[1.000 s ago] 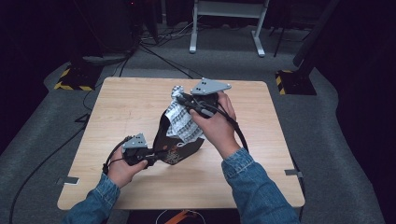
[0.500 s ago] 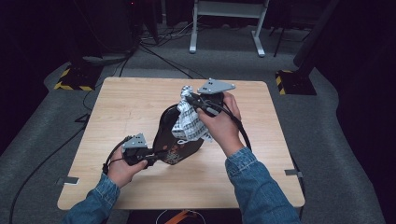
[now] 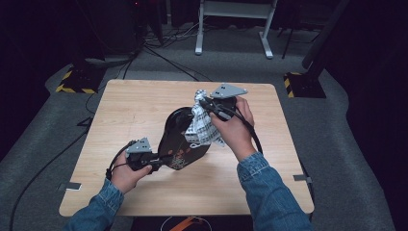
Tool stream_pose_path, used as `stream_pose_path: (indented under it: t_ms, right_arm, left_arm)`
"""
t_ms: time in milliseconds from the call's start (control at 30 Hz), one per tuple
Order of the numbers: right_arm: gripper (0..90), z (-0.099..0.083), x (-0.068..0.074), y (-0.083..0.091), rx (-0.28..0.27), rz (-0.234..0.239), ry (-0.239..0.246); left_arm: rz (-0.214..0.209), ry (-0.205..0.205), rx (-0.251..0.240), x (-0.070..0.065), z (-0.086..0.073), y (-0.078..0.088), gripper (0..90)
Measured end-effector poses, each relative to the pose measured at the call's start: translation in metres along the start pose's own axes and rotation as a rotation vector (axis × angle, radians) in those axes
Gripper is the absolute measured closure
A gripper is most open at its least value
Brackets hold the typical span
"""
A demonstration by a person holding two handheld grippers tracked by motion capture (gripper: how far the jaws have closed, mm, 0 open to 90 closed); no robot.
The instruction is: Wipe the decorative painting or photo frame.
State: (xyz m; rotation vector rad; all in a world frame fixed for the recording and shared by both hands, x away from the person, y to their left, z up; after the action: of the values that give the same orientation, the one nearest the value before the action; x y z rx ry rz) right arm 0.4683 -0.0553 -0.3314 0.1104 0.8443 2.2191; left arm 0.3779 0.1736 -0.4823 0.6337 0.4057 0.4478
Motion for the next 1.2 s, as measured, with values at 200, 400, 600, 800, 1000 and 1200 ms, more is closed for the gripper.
stream_pose_path:
  t_ms: [200,400,600,800,1000,1200]
  right_arm:
    - [81.5,-0.005,-0.004,0.0,0.003,-0.012,-0.009]
    - [81.5,-0.009,-0.008,0.0,0.003,-0.018,-0.021]
    - [81.6,-0.014,-0.012,-0.001,0.01,-0.032,-0.028]
    - [81.6,-0.019,-0.016,-0.002,0.017,-0.047,-0.034]
    - [81.7,-0.025,-0.019,-0.003,0.034,-0.061,-0.031]
    - [81.7,-0.035,-0.021,-0.004,0.058,-0.062,-0.044]
  left_arm:
    - [-0.002,0.003,-0.001,0.0,0.0,0.0,78.2]
    - [-0.001,0.006,-0.001,0.0,0.0,0.0,78.3]
    - [-0.002,0.005,0.0,0.0,0.0,0.0,78.3]
    - [-0.002,0.005,0.001,0.0,0.0,0.0,78.3]
    - [-0.003,0.005,0.001,0.0,0.0,0.0,78.3]
    - [-0.005,0.007,0.003,0.0,0.0,0.0,78.3]
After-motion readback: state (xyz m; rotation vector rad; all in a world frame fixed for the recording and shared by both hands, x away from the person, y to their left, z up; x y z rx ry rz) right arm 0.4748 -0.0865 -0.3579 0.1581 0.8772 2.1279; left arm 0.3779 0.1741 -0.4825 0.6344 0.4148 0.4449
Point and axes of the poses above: each handheld gripper's, and its own axes: y roughly backward along the jaws, z roughly out of its top, x roughly to its left, the point moved 4 cm from there along -y, roughly forward along the jaws, and after that the axes turned 11 degrees about x, right-handed, at the moved point
